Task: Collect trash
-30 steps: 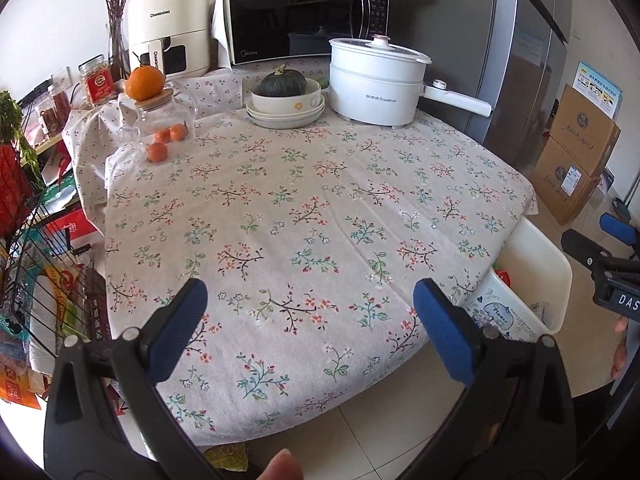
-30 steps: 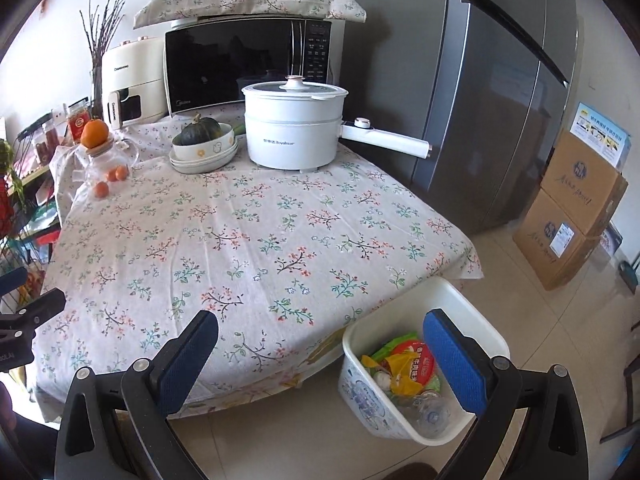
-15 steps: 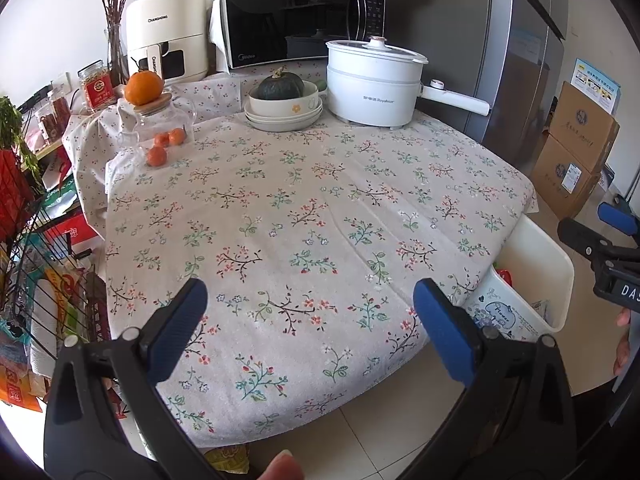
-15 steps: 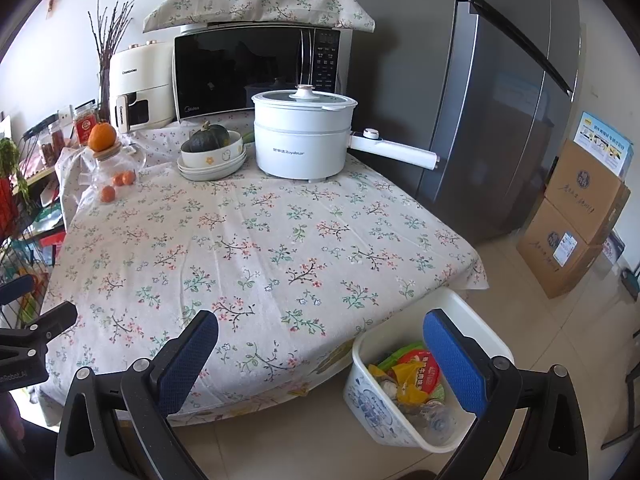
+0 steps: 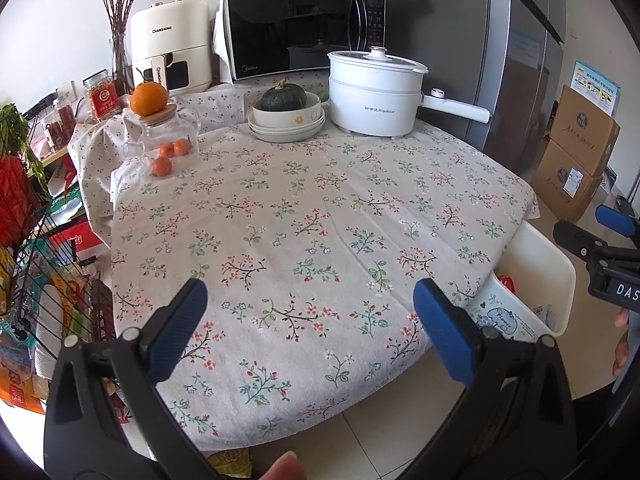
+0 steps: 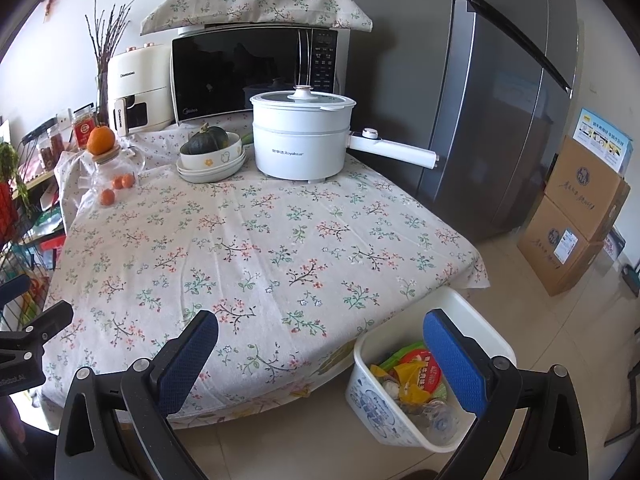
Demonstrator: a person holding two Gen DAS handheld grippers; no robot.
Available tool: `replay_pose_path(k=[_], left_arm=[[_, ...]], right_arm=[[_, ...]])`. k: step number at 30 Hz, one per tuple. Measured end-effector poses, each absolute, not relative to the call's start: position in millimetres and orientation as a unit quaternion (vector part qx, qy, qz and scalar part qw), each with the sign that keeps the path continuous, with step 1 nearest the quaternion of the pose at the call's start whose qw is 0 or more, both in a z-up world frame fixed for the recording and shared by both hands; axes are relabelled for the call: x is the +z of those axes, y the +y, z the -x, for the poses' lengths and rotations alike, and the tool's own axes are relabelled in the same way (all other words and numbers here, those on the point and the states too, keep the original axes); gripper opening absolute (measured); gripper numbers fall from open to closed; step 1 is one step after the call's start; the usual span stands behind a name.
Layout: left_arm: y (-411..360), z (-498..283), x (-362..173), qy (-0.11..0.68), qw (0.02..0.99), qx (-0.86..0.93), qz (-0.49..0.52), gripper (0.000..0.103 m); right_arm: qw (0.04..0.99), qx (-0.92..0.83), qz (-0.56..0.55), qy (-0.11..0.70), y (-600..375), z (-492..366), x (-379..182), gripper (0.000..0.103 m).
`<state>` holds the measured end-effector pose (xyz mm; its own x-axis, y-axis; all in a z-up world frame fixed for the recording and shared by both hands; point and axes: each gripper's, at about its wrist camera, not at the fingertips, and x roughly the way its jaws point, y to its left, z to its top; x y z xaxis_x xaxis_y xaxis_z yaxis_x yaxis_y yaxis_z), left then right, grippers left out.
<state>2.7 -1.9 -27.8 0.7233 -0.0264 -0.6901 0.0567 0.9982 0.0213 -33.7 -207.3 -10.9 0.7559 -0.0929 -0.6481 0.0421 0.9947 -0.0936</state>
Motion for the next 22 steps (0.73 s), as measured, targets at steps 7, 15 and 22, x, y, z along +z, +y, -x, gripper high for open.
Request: replay_pose_path(k=[7,15,22], left_arm=[[-2.2,-2.0,-24.3,0.365,0.930,-0.021,-0.019,0.102],[-3.4,0.5,-22.1,0.358,0.933,-0.022,-0.023,0.102],[0.0,-0.4,-19.2,0.375,0.926,-0.049,-0.002,0.102]], right_arm=[[0.939,-0.041,0.034,0.340,-207.9,34.1,-8.6,0.103],[0.942,-0.042,0.036,0.332,-206.5,34.3,-7.1,0.103],[0.942,-0.032,0.038,0.331,-203.9,33.9,-9.6,0.103]])
